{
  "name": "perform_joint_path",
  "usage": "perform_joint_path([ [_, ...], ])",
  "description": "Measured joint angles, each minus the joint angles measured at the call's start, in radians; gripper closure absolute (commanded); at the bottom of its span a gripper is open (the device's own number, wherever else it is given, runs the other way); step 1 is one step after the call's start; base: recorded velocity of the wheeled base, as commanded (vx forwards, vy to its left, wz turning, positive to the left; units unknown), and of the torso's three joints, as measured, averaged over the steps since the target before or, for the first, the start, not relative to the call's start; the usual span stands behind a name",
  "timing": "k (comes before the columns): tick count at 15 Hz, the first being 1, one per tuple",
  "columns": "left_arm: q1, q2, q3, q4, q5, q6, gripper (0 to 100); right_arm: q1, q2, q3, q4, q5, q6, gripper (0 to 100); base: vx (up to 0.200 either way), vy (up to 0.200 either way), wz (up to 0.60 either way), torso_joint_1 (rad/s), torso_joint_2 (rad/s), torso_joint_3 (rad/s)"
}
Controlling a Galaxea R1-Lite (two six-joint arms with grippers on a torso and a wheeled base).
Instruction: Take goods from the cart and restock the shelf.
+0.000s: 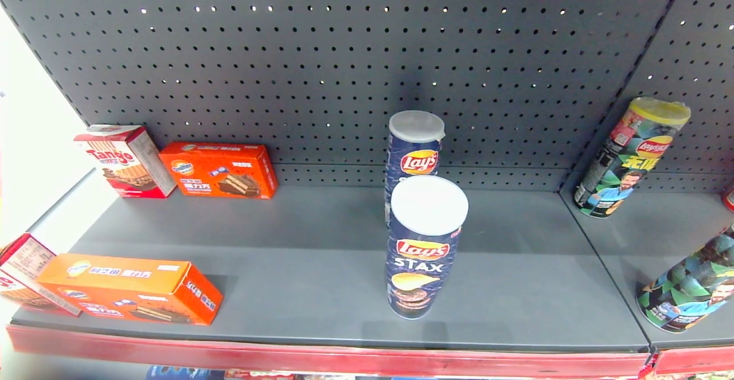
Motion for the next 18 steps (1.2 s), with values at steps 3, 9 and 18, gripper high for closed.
perform_joint_path([
  [3, 0.0, 0.0, 0.0, 0.0, 0.005, -0.01, 0, 0.0, 0.0, 0.0, 0.0, 0.001, 0.001, 0, 0.0, 0.0, 0.0, 0.0, 0.0, 0.0],
  [9, 0.0, 0.0, 0.0, -0.001, 0.001, -0.009, 0, 0.0, 0.0, 0.0, 0.001, 0.001, 0.001, 0, -0.033, 0.0, 0.0, 0.0, 0.0, 0.0],
  [18, 0.0, 0.0, 0.0, -0.001, 0.001, -0.008, 0, 0.0, 0.0, 0.0, 0.0, 0.001, 0.001, 0, 0.0, 0.0, -0.13, 0.002, 0.0, 0.001],
])
